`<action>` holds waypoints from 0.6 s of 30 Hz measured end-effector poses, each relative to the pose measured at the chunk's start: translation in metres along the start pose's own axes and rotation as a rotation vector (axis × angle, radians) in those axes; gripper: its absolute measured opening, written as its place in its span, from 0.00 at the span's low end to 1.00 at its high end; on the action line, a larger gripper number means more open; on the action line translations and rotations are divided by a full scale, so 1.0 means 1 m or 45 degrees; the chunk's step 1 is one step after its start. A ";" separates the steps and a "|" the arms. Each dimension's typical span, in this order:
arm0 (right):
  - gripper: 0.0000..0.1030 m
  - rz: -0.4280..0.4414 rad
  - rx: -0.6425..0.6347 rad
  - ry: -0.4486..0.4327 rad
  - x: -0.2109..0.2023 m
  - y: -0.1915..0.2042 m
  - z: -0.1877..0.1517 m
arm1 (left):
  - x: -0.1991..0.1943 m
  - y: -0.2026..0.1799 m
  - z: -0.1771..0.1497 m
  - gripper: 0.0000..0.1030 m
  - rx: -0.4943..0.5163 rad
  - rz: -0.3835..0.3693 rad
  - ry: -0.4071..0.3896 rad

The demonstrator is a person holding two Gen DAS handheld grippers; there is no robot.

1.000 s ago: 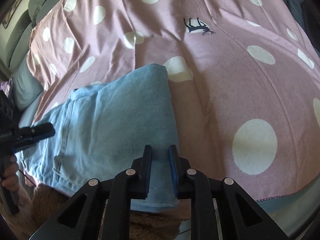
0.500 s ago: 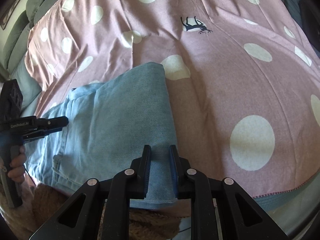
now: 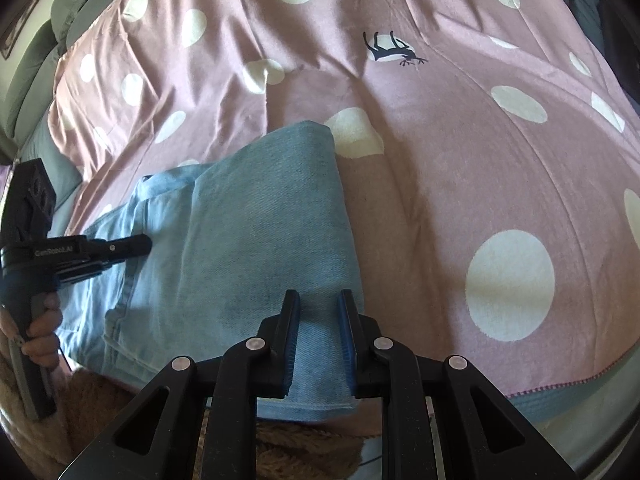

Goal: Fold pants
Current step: 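Pinch the folded cuff edge with the left tool, smooth it, then open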

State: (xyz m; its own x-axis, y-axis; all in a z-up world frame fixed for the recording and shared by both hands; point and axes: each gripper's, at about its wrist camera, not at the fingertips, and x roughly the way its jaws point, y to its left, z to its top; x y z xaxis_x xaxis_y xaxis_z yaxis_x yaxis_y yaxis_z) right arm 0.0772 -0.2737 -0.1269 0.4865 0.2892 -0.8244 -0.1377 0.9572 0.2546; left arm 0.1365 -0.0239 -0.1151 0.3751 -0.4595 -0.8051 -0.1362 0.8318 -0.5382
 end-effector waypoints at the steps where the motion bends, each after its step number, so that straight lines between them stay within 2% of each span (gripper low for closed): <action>1: 0.19 -0.001 -0.002 -0.001 -0.001 0.000 0.000 | -0.010 -0.003 -0.005 0.04 0.022 0.016 -0.040; 5: 0.19 0.014 -0.007 -0.008 -0.004 0.001 0.001 | -0.033 -0.009 -0.021 0.02 0.073 0.052 -0.111; 9: 0.19 0.010 -0.016 -0.010 -0.002 0.006 0.003 | -0.027 0.004 -0.023 0.02 0.057 0.146 -0.103; 12: 0.19 0.012 -0.034 0.000 0.002 0.012 0.004 | -0.019 0.022 -0.021 0.01 -0.012 0.097 -0.044; 15: 0.19 -0.001 -0.044 0.006 0.004 0.015 0.002 | -0.024 0.026 -0.019 0.02 -0.023 0.079 -0.051; 16: 0.19 -0.001 -0.043 0.006 0.004 0.015 0.003 | -0.027 0.027 -0.017 0.03 -0.032 0.078 -0.068; 18: 0.19 0.003 -0.037 0.007 0.004 0.015 0.003 | -0.031 0.028 -0.015 0.17 -0.042 0.058 -0.091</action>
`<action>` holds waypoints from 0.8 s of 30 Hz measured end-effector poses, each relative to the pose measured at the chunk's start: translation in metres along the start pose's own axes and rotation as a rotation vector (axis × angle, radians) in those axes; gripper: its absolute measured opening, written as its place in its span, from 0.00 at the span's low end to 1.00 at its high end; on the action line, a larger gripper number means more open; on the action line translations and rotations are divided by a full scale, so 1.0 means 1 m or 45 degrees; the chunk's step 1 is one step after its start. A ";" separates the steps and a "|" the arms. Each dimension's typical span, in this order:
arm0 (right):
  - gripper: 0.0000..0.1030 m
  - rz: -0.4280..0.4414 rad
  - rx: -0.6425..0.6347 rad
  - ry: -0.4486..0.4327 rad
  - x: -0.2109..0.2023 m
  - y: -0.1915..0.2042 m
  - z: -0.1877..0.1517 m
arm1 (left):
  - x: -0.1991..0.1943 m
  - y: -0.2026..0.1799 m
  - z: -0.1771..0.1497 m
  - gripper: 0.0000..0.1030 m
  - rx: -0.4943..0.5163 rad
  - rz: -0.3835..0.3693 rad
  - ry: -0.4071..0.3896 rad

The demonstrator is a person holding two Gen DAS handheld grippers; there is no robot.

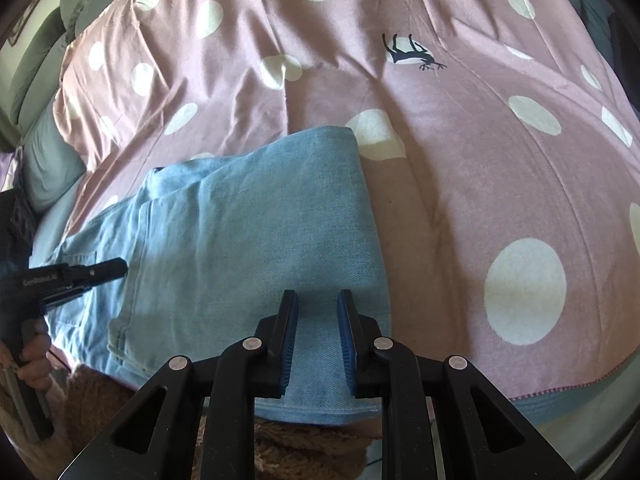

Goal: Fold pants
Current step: 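Pinch the folded cuff edge with the left tool, smooth it, then open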

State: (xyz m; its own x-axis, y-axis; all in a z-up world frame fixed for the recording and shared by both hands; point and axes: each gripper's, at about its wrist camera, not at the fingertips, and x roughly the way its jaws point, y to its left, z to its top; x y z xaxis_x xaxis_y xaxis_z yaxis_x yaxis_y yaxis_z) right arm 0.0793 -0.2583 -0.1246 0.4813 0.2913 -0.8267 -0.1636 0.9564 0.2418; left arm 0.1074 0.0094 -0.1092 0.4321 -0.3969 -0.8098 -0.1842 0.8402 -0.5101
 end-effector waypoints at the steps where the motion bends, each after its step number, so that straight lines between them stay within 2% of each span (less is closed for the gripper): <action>1: 0.19 -0.001 0.002 -0.002 0.000 0.000 0.000 | 0.000 0.000 0.002 0.41 -0.013 -0.005 -0.006; 2: 0.19 -0.002 0.001 -0.003 -0.001 0.000 0.000 | -0.001 0.001 0.003 0.65 -0.034 -0.004 -0.010; 9: 0.19 0.008 0.017 0.002 0.000 -0.005 0.000 | 0.015 -0.003 0.005 0.67 -0.072 -0.151 0.021; 10: 0.19 0.011 0.019 0.000 0.000 -0.005 0.000 | 0.017 -0.003 0.004 0.64 -0.090 -0.172 0.025; 11: 0.19 0.013 0.021 -0.002 0.000 -0.006 -0.001 | 0.020 -0.008 0.003 0.53 -0.082 -0.184 0.041; 12: 0.19 0.015 0.023 -0.002 0.000 -0.006 -0.001 | 0.024 -0.010 0.001 0.46 -0.072 -0.220 0.084; 14: 0.19 0.017 0.027 0.002 0.001 -0.007 -0.001 | 0.031 -0.013 0.000 0.43 -0.105 -0.291 0.136; 15: 0.19 0.017 0.028 0.003 0.001 -0.007 -0.001 | 0.029 -0.014 -0.002 0.39 -0.088 -0.278 0.123; 17: 0.19 0.017 0.030 0.003 0.001 -0.007 -0.001 | 0.029 -0.017 -0.003 0.13 -0.060 -0.228 0.114; 18: 0.19 0.016 0.030 0.004 0.001 -0.007 -0.001 | 0.030 -0.015 -0.004 0.04 -0.081 -0.226 0.123; 21: 0.19 0.014 0.029 0.005 0.001 -0.007 -0.001 | 0.026 -0.010 -0.009 0.06 -0.151 -0.228 0.104; 24: 0.19 0.012 0.029 0.006 0.001 -0.007 -0.002 | 0.012 -0.025 -0.012 0.06 -0.055 -0.148 0.017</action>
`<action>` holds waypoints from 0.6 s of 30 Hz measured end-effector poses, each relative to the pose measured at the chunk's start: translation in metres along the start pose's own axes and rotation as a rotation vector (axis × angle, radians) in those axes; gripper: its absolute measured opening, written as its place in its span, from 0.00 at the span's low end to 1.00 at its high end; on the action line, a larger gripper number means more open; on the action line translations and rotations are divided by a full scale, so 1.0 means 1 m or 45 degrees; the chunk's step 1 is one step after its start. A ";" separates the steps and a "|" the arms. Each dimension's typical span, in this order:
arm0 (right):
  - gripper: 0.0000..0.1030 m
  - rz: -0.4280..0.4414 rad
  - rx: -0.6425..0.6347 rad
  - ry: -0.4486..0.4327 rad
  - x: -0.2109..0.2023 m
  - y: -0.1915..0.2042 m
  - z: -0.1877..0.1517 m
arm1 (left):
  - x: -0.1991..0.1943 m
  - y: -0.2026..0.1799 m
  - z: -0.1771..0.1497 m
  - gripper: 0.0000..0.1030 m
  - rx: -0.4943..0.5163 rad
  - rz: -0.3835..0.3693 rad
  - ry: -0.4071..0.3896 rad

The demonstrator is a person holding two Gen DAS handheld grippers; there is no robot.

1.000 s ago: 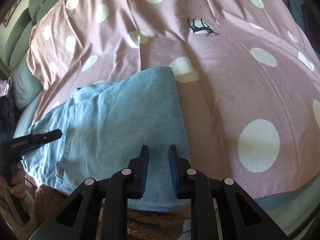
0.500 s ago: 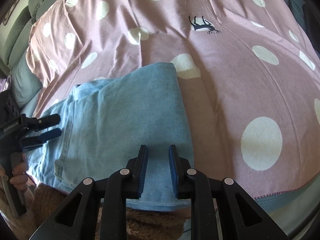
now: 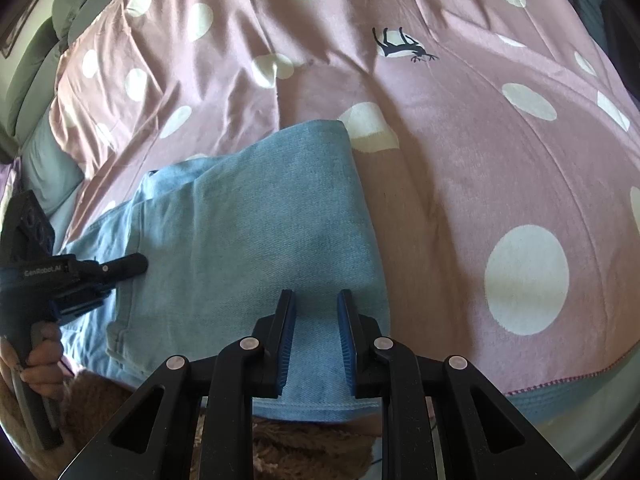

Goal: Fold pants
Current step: 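Pinch the folded cuff edge with the left tool, smooth it, then open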

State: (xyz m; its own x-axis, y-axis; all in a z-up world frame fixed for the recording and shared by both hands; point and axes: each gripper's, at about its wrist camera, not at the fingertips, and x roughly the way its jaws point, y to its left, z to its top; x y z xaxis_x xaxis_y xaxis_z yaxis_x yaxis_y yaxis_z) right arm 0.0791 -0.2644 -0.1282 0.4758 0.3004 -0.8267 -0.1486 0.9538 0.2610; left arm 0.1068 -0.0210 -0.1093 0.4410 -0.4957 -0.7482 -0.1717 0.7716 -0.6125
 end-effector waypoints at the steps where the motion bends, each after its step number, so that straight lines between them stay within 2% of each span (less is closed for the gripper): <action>1: 0.19 -0.001 0.002 0.000 0.000 0.000 0.000 | -0.003 -0.008 -0.001 0.06 0.038 0.030 -0.023; 5: 0.19 -0.017 -0.001 0.000 -0.003 0.000 0.000 | -0.014 -0.023 0.005 0.06 0.144 0.062 -0.061; 9: 0.19 -0.017 -0.007 -0.009 -0.004 0.000 0.002 | -0.019 -0.019 0.016 0.06 0.172 0.124 -0.102; 11: 0.19 -0.010 -0.002 -0.018 -0.004 0.000 0.006 | -0.012 -0.014 0.018 0.06 0.209 0.169 -0.072; 14: 0.19 -0.020 -0.001 -0.043 -0.003 0.000 0.020 | 0.009 -0.006 0.014 0.09 0.262 0.291 -0.019; 18: 0.19 -0.058 -0.006 -0.073 0.007 0.001 0.047 | 0.015 -0.008 0.008 0.12 0.300 0.340 -0.032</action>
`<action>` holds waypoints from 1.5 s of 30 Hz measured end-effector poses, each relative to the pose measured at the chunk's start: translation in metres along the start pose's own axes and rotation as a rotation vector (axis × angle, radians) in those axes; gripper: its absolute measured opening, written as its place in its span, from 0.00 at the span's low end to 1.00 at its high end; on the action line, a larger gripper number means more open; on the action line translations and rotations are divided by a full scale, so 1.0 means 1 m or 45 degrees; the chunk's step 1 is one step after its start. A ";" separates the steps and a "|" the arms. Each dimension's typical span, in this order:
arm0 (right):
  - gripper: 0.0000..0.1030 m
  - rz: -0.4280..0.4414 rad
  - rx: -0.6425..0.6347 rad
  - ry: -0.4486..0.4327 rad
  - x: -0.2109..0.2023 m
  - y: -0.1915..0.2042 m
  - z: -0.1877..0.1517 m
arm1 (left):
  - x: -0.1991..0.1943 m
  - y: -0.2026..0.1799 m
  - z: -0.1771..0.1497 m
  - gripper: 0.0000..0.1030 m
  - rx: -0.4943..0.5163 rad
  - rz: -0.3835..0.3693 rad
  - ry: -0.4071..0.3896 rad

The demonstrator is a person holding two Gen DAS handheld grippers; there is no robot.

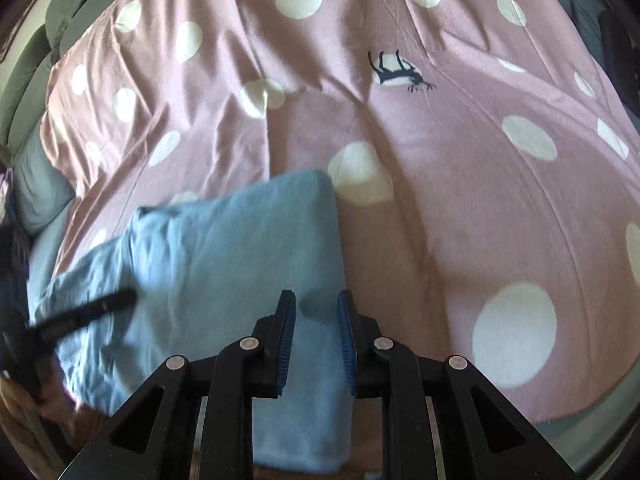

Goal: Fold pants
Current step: 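Pinch the folded cuff edge with the left tool, smooth it, then open, then move the open left tool to the elastic waistband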

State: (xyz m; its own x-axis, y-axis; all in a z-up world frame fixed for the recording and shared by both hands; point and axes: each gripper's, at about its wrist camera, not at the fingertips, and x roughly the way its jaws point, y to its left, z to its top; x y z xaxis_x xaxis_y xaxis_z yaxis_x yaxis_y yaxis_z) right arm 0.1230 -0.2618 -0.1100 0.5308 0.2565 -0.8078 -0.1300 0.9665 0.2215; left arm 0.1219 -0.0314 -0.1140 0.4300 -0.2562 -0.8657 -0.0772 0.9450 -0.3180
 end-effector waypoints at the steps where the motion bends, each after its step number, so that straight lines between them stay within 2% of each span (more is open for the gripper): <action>1: 0.19 0.002 -0.014 -0.006 0.005 0.001 0.006 | 0.001 0.000 0.000 0.13 -0.004 0.000 0.009; 6: 0.20 -0.006 -0.011 0.042 0.023 -0.002 0.008 | -0.003 0.001 -0.006 0.16 0.007 -0.017 0.040; 9: 0.21 -0.004 -0.025 0.027 0.017 -0.004 -0.006 | -0.007 0.007 -0.013 0.17 -0.010 -0.034 0.040; 11: 0.27 0.005 -0.003 0.048 0.014 -0.008 -0.016 | -0.010 0.008 -0.018 0.18 -0.024 -0.041 0.039; 20: 0.27 0.124 0.043 0.103 -0.008 -0.019 -0.061 | -0.025 0.003 -0.044 0.25 -0.006 -0.001 0.017; 29: 0.29 0.108 0.045 0.115 -0.014 -0.016 -0.075 | -0.036 0.007 -0.064 0.28 -0.055 -0.017 0.020; 33: 0.35 0.080 0.046 0.115 -0.015 -0.016 -0.075 | -0.041 0.010 -0.069 0.36 -0.092 -0.073 0.068; 36: 0.36 0.055 0.048 0.109 -0.016 -0.014 -0.073 | -0.051 0.009 -0.073 0.37 -0.075 -0.050 0.066; 39: 0.36 0.008 0.020 0.092 -0.021 -0.008 -0.070 | -0.067 0.009 -0.076 0.49 -0.062 -0.009 0.007; 41: 0.36 -0.020 0.010 0.067 -0.027 -0.004 -0.067 | -0.081 0.015 -0.077 0.65 -0.073 0.002 -0.054; 44: 0.39 -0.024 -0.004 0.024 -0.037 0.001 -0.061 | -0.103 0.028 -0.077 0.76 -0.113 0.016 -0.137; 45: 0.44 -0.026 -0.008 0.005 -0.041 0.003 -0.060 | -0.110 0.033 -0.076 0.77 -0.129 0.026 -0.163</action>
State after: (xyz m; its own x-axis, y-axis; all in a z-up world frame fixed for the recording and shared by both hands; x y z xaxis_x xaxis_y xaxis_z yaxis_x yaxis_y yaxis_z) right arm 0.0511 -0.2685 -0.1090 0.5301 0.2370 -0.8141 -0.1249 0.9715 0.2015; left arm 0.0040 0.0124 -0.0581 0.5382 -0.2032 -0.8180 -0.1747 0.9225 -0.3441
